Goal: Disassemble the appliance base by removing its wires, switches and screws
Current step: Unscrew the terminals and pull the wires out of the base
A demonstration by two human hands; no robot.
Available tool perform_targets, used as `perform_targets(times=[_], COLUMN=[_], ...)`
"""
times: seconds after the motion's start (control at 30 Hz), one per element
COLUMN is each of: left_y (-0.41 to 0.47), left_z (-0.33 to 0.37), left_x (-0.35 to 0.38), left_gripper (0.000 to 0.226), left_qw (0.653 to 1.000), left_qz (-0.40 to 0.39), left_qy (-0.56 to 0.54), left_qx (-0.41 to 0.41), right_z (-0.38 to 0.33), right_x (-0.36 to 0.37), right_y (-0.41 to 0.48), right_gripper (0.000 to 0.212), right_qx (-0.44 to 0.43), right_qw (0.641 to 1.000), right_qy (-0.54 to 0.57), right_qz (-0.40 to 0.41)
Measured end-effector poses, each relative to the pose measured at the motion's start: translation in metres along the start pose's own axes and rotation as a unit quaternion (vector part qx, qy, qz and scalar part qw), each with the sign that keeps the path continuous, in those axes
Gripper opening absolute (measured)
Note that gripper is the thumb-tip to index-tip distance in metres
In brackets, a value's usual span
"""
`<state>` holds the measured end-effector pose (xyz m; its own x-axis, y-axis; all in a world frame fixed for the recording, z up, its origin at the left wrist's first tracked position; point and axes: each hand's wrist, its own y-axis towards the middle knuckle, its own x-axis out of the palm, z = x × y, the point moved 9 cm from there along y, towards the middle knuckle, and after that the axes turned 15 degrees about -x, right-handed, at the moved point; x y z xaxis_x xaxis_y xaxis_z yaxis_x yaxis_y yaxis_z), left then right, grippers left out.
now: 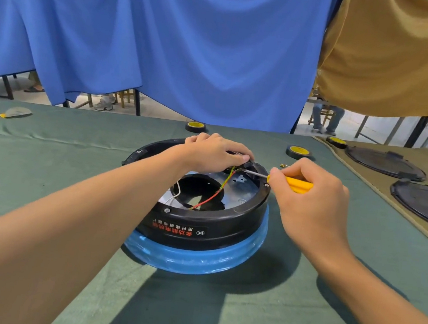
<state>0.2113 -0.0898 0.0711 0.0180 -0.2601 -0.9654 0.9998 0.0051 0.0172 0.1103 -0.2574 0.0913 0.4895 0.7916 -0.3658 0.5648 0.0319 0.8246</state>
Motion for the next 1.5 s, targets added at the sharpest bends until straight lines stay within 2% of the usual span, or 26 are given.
perform_targets(times=[0.17, 0.27, 0.33, 0.4, 0.57, 0.7, 0.8, 0.9, 1.3, 1.4, 1.5], left_y=[-0.002, -0.003, -0.003, -0.003, -0.004, -0.004, -0.004, -0.005, -0.002, -0.001, -0.002], left_z=[0.002, 0.003, 0.002, 0.001, -0.001, -0.001, -0.003, -0.001, -0.001, -0.002, -0.001], left_x=[0.0, -0.001, 0.0, 0.0, 0.0, 0.0, -0.001, -0.001, 0.001, 0.002, 0.001], left_gripper=[0.03, 0.03, 0.03, 0.03, 0.03, 0.032, 0.034, 0.031, 0.03, 0.029, 0.028], left_qw=[1.0, 1.0, 1.0, 1.0, 1.0, 1.0, 1.0, 1.0, 1.0, 1.0, 1.0], left_qz=[-0.005, -0.004, -0.003, -0.005, -0.005, -0.005, -0.002, -0.003, -0.006, -0.01, -0.012], left_qy=[0.001, -0.001, -0.003, -0.009, -0.019, -0.022, -0.024, -0.025, -0.017, -0.014, -0.015], left_qx=[-0.008, -0.01, -0.012, -0.014, -0.013, -0.01, -0.012, -0.001, -0.007, -0.01, -0.009], right_z=[0.023, 0.039, 0.043, 0.038, 0.014, -0.005, -0.02, -0.024, -0.026, -0.014, 0.016], right_x=[-0.001, 0.018, 0.024, 0.023, 0.002, -0.006, -0.004, -0.005, -0.003, -0.004, -0.003], right_y=[0.011, 0.016, 0.016, 0.016, 0.009, -0.003, -0.01, -0.012, -0.008, -0.004, 0.001], right_gripper=[0.019, 0.018, 0.019, 0.018, 0.024, 0.03, 0.028, 0.027, 0.027, 0.029, 0.026], right_qx=[0.098, 0.185, 0.207, 0.179, 0.033, -0.045, -0.117, -0.149, -0.159, -0.096, 0.033], right_qw=[0.994, 0.976, 0.97, 0.979, 0.998, 0.994, 0.988, 0.982, 0.981, 0.99, 0.993], right_qy=[0.042, 0.117, 0.129, 0.097, 0.035, 0.013, -0.021, -0.034, -0.058, -0.031, 0.034], right_qz=[0.008, -0.01, 0.013, 0.018, 0.045, 0.095, 0.102, 0.115, 0.093, 0.095, 0.103])
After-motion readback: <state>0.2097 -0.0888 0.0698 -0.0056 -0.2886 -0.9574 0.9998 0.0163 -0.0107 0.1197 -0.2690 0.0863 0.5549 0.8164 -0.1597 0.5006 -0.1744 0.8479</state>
